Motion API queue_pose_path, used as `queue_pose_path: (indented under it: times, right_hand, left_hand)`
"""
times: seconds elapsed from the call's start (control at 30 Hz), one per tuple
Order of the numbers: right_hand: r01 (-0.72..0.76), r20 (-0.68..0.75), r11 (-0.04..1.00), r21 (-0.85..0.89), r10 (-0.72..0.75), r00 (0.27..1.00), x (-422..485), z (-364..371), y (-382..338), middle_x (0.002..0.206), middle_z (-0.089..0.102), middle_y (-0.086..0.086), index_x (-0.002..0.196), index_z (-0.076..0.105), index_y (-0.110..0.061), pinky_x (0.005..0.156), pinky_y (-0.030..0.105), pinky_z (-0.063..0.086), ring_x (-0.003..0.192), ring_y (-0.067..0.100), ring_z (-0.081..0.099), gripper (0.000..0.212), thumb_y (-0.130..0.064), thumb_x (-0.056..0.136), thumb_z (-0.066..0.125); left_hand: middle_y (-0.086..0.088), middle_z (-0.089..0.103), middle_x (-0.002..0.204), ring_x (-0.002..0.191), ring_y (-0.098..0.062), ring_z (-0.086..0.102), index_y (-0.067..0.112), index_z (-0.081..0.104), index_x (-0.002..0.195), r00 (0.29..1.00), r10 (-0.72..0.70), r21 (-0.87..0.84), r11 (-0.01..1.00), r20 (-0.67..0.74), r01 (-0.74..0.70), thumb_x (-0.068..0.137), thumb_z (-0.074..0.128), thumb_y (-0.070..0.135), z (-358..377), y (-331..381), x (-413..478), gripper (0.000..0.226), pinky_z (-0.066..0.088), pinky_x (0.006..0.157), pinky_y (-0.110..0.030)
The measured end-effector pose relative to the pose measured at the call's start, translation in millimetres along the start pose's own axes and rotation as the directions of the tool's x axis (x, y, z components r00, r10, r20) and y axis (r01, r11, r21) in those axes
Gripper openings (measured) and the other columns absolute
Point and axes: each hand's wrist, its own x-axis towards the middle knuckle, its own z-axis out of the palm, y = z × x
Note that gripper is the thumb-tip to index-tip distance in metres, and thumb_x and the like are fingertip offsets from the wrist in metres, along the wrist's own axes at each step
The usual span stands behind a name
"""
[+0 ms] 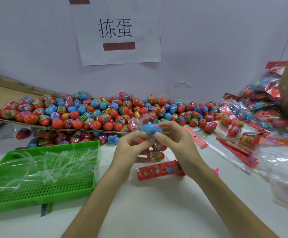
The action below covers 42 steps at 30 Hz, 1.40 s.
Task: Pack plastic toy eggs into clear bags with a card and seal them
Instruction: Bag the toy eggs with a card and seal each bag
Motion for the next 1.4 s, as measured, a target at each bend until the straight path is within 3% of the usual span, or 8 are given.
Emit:
queue_pose_path:
  times: [0.3,0.53,0.73,0.9,1.03,1.13,1.27,1.4]
  right_hand:
    - [0.046,-0.115,0.999,0.019,-0.043,0.992,0,-1,-1,0.084,0.071,-0.002,0.087,0.070,-0.016,0.071,0.021,0.056,0.082,0.016,0.068,0.011,-0.006,0.093,0.070]
    - [0.032,-0.208,0.993,0.110,-0.009,0.978,1,-3,0,0.094,0.070,0.001,0.100,0.064,-0.018,0.076,0.021,0.056,0.089,0.016,0.070,0.011,-0.011,0.094,0.070]
    - [-0.065,-0.110,0.996,0.068,0.072,0.991,2,-1,0,0.105,0.070,-0.007,0.112,0.066,-0.022,0.070,0.011,0.052,0.092,-0.002,0.068,0.018,-0.023,0.095,0.070]
    - [-0.017,-0.072,1.000,-0.019,0.016,0.997,0,0,1,0.095,0.073,-0.002,0.096,0.073,-0.016,0.070,0.022,0.058,0.086,0.011,0.070,0.005,-0.015,0.096,0.068]
    - [0.017,-0.119,1.000,0.018,-0.015,0.993,-1,-3,0,0.082,0.073,-0.009,0.087,0.072,-0.018,0.061,0.019,0.056,0.070,0.007,0.069,0.020,-0.004,0.097,0.063]
    - [0.000,-0.158,0.999,0.034,0.005,0.987,0,-5,1,0.079,0.073,-0.011,0.088,0.070,-0.017,0.057,0.016,0.054,0.066,0.004,0.069,0.020,-0.002,0.098,0.060]
    - [-0.013,-0.062,0.995,0.096,0.019,0.998,3,-6,-1,0.092,0.074,-0.010,0.101,0.069,-0.016,0.069,0.017,0.054,0.084,0.003,0.069,0.007,-0.017,0.094,0.066]
    - [-0.055,0.043,0.998,-0.013,0.056,0.998,3,-6,2,0.111,0.069,-0.004,0.116,0.064,-0.024,0.081,0.028,0.058,0.104,0.013,0.067,0.040,-0.033,0.078,0.071]
  left_hand:
    - [0.004,0.076,0.089,0.086,-0.012,0.070,0.025,0.079,0.112,0.999,0.047,0.008,0.999,0.009,-0.047,0.086,0.073,0.055,5,2,2,0.040,0.059,0.075,-0.029]
    - [-0.006,0.076,0.118,0.104,-0.021,0.073,0.017,0.067,0.133,0.994,-0.014,-0.047,0.999,0.106,0.019,0.085,0.076,0.037,2,3,2,0.052,0.061,0.089,-0.041]
    - [-0.010,0.077,0.094,0.084,-0.024,0.076,0.012,0.076,0.109,0.999,-0.003,0.044,0.999,0.050,0.000,0.094,0.071,0.010,2,2,-1,0.016,0.064,0.075,-0.041]
    - [-0.001,0.074,0.079,0.069,-0.016,0.071,0.020,0.080,0.092,1.000,0.015,0.088,0.996,0.002,-0.015,0.090,0.071,0.003,1,3,-1,0.020,0.061,0.066,-0.033]
    - [-0.015,0.074,0.102,0.086,-0.022,0.072,0.022,0.072,0.121,0.988,0.005,0.047,0.999,0.153,-0.012,0.087,0.077,0.019,2,2,-1,0.034,0.062,0.077,-0.036]
    - [-0.004,0.076,0.112,0.103,-0.022,0.074,0.030,0.062,0.132,0.960,-0.075,0.099,0.994,0.269,0.050,0.081,0.081,0.031,5,-2,-2,0.055,0.059,0.093,-0.040]
    - [-0.007,0.080,0.105,0.100,-0.025,0.077,0.018,0.066,0.123,0.981,-0.055,0.139,0.990,0.187,0.029,0.081,0.085,0.012,12,-5,-3,0.046,0.056,0.101,-0.046]
    - [-0.014,0.079,0.099,0.094,-0.031,0.077,0.010,0.072,0.114,0.995,0.062,0.042,0.997,0.083,-0.066,0.078,0.086,0.003,6,-4,0,0.039,0.062,0.085,-0.034]
